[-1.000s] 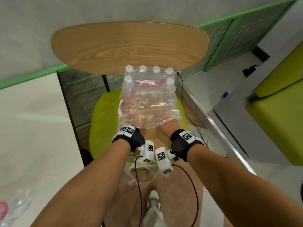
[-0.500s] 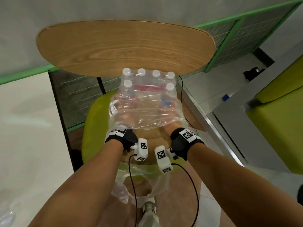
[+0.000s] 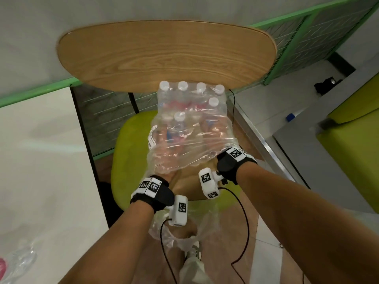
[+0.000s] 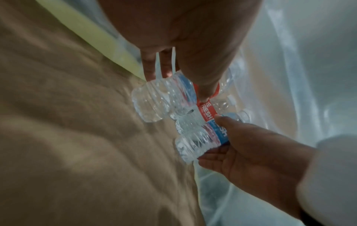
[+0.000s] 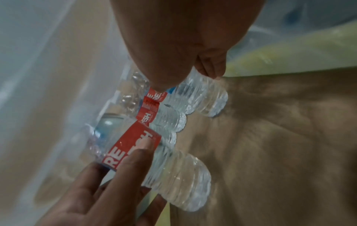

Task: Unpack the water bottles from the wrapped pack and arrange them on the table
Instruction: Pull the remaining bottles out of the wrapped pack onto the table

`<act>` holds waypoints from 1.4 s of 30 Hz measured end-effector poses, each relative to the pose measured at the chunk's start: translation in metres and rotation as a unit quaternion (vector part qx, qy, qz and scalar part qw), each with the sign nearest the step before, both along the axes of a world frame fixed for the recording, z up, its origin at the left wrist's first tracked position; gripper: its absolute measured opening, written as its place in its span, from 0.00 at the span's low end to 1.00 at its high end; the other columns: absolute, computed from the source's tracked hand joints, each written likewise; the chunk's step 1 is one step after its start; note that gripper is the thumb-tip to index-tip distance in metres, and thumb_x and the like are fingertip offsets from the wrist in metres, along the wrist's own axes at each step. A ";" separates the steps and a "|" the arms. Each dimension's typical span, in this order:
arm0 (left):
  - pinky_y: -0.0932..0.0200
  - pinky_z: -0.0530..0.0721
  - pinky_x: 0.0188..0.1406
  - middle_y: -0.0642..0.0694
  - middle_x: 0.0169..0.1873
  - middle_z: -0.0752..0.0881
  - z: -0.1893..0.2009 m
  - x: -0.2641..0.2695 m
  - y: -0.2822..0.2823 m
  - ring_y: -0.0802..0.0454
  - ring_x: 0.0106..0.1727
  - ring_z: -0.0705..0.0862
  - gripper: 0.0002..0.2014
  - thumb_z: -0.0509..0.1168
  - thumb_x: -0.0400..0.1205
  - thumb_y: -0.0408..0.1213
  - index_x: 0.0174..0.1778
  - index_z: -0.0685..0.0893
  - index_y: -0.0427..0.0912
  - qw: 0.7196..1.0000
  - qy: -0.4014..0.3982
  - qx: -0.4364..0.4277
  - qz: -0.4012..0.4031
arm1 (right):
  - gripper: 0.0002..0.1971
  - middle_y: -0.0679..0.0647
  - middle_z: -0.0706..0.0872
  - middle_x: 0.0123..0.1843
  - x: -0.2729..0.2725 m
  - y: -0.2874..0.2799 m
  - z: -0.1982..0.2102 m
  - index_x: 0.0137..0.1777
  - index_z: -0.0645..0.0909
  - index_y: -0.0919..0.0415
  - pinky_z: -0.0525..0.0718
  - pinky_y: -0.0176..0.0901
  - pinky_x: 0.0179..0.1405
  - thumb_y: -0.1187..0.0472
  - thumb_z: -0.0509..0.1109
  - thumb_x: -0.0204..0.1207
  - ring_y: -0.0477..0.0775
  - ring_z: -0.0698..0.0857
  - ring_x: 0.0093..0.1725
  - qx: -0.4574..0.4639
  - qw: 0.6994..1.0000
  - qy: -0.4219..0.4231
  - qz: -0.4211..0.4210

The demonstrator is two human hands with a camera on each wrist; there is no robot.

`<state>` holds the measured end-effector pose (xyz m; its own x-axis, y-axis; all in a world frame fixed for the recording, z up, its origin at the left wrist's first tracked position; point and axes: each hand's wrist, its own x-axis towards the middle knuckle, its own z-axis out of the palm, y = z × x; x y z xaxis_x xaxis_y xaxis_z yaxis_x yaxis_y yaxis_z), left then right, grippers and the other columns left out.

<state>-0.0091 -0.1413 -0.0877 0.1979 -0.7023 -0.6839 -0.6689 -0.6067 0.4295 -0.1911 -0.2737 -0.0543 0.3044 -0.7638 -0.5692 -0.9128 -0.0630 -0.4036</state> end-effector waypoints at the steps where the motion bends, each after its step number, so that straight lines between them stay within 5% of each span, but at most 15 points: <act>1: 0.53 0.68 0.80 0.43 0.85 0.61 0.005 -0.006 0.003 0.41 0.83 0.67 0.42 0.68 0.77 0.45 0.87 0.56 0.51 1.000 0.005 0.018 -0.002 | 0.28 0.61 0.68 0.82 0.000 0.006 0.008 0.81 0.67 0.65 0.69 0.54 0.80 0.62 0.68 0.82 0.63 0.69 0.80 -0.003 0.999 0.017 0.051; 4: 0.56 0.72 0.74 0.43 0.77 0.75 -0.001 -0.013 0.017 0.41 0.75 0.76 0.34 0.60 0.81 0.60 0.80 0.73 0.44 0.999 0.003 -0.010 0.045 | 0.29 0.55 0.69 0.81 -0.006 0.039 0.049 0.81 0.70 0.61 0.73 0.46 0.74 0.64 0.68 0.79 0.60 0.71 0.78 0.042 0.982 0.145 0.116; 6: 0.54 0.76 0.69 0.38 0.71 0.82 0.003 -0.018 0.028 0.39 0.72 0.80 0.27 0.62 0.84 0.53 0.72 0.82 0.37 0.997 -0.047 -0.062 0.029 | 0.09 0.58 0.82 0.58 -0.004 0.060 0.059 0.56 0.83 0.65 0.80 0.44 0.54 0.63 0.68 0.78 0.60 0.80 0.59 0.068 0.971 0.180 0.144; 7: 0.52 0.76 0.69 0.36 0.69 0.83 0.005 -0.022 0.032 0.38 0.71 0.81 0.22 0.63 0.86 0.48 0.70 0.83 0.36 0.993 -0.044 -0.095 0.056 | 0.07 0.59 0.81 0.51 -0.006 0.072 0.068 0.51 0.83 0.65 0.79 0.45 0.50 0.63 0.69 0.78 0.58 0.80 0.53 0.075 0.966 0.188 0.161; 9: 0.50 0.79 0.67 0.40 0.67 0.84 0.021 -0.029 0.041 0.40 0.66 0.83 0.20 0.62 0.87 0.44 0.73 0.80 0.38 0.975 -0.015 -0.194 0.105 | 0.20 0.60 0.82 0.56 -0.010 0.083 0.049 0.71 0.79 0.60 0.81 0.45 0.52 0.63 0.70 0.79 0.59 0.81 0.54 0.075 0.969 0.180 0.154; 12: 0.54 0.83 0.60 0.53 0.60 0.86 0.029 -0.028 0.065 0.55 0.55 0.86 0.25 0.67 0.84 0.50 0.75 0.76 0.44 0.932 0.059 -0.338 0.116 | 0.26 0.56 0.79 0.76 0.000 0.097 0.017 0.77 0.68 0.37 0.82 0.49 0.64 0.53 0.68 0.81 0.59 0.81 0.69 0.058 0.990 0.097 0.079; 13: 0.51 0.84 0.60 0.54 0.56 0.87 0.027 -0.027 0.076 0.57 0.54 0.86 0.22 0.68 0.83 0.51 0.71 0.79 0.46 0.926 0.069 -0.355 0.107 | 0.21 0.54 0.80 0.74 0.005 0.101 0.004 0.74 0.72 0.40 0.82 0.47 0.62 0.51 0.66 0.82 0.58 0.81 0.68 0.037 0.998 0.045 0.028; 16: 0.52 0.81 0.62 0.49 0.57 0.79 0.028 -0.021 0.116 0.55 0.58 0.79 0.21 0.71 0.81 0.49 0.67 0.78 0.46 0.915 0.066 -0.386 0.096 | 0.13 0.52 0.86 0.48 0.026 0.133 0.008 0.51 0.82 0.52 0.79 0.36 0.41 0.44 0.67 0.76 0.51 0.84 0.46 -0.047 0.979 -0.122 -0.154; 18: 0.53 0.81 0.62 0.48 0.58 0.77 0.033 -0.014 0.147 0.55 0.59 0.79 0.24 0.72 0.81 0.49 0.70 0.76 0.46 0.901 0.069 -0.412 0.113 | 0.15 0.50 0.81 0.33 0.038 0.163 0.021 0.38 0.77 0.55 0.74 0.42 0.31 0.43 0.68 0.75 0.49 0.79 0.32 -0.116 0.966 -0.158 -0.166; 19: 0.52 0.82 0.61 0.48 0.58 0.77 0.035 -0.009 0.164 0.54 0.60 0.80 0.25 0.73 0.80 0.50 0.70 0.75 0.47 0.895 0.067 -0.421 0.132 | 0.16 0.50 0.80 0.33 0.043 0.179 0.023 0.40 0.77 0.58 0.73 0.43 0.30 0.44 0.69 0.74 0.50 0.79 0.31 -0.139 0.960 -0.172 -0.171; 23: 0.49 0.84 0.62 0.52 0.59 0.74 0.038 0.019 0.233 0.56 0.62 0.81 0.25 0.74 0.80 0.49 0.70 0.74 0.49 0.860 0.060 -0.442 0.247 | 0.21 0.52 0.83 0.42 0.071 0.242 0.023 0.50 0.74 0.59 0.71 0.43 0.28 0.40 0.69 0.73 0.53 0.82 0.38 -0.141 0.951 -0.219 -0.169; 26: 0.47 0.84 0.64 0.54 0.60 0.72 0.032 0.047 0.291 0.56 0.62 0.81 0.27 0.73 0.79 0.48 0.72 0.73 0.51 0.842 0.038 -0.434 0.318 | 0.18 0.48 0.83 0.42 0.103 0.290 0.023 0.52 0.75 0.57 0.73 0.41 0.33 0.42 0.71 0.76 0.47 0.81 0.37 -0.127 0.946 -0.266 -0.135; 30: 0.43 0.84 0.63 0.52 0.59 0.73 0.019 0.076 0.362 0.52 0.60 0.80 0.28 0.74 0.78 0.45 0.73 0.72 0.49 0.812 -0.011 -0.426 0.400 | 0.14 0.39 0.86 0.44 0.153 0.345 0.011 0.56 0.78 0.50 0.77 0.25 0.38 0.46 0.75 0.76 0.30 0.83 0.40 -0.076 0.942 -0.320 -0.059; 34: 0.42 0.85 0.62 0.49 0.62 0.74 0.010 0.099 0.412 0.51 0.59 0.81 0.30 0.74 0.80 0.44 0.76 0.71 0.47 0.787 -0.055 -0.417 0.452 | 0.21 0.49 0.83 0.55 0.199 0.385 -0.009 0.63 0.79 0.53 0.82 0.42 0.55 0.45 0.75 0.75 0.45 0.83 0.52 -0.051 0.942 -0.332 0.008; 42: 0.43 0.83 0.68 0.53 0.72 0.78 0.006 0.136 0.435 0.53 0.70 0.81 0.30 0.71 0.83 0.44 0.80 0.68 0.50 0.752 -0.052 -0.442 0.486 | 0.21 0.47 0.77 0.54 0.261 0.419 -0.007 0.68 0.77 0.55 0.79 0.46 0.59 0.52 0.74 0.77 0.55 0.80 0.60 -0.072 0.935 -0.335 0.089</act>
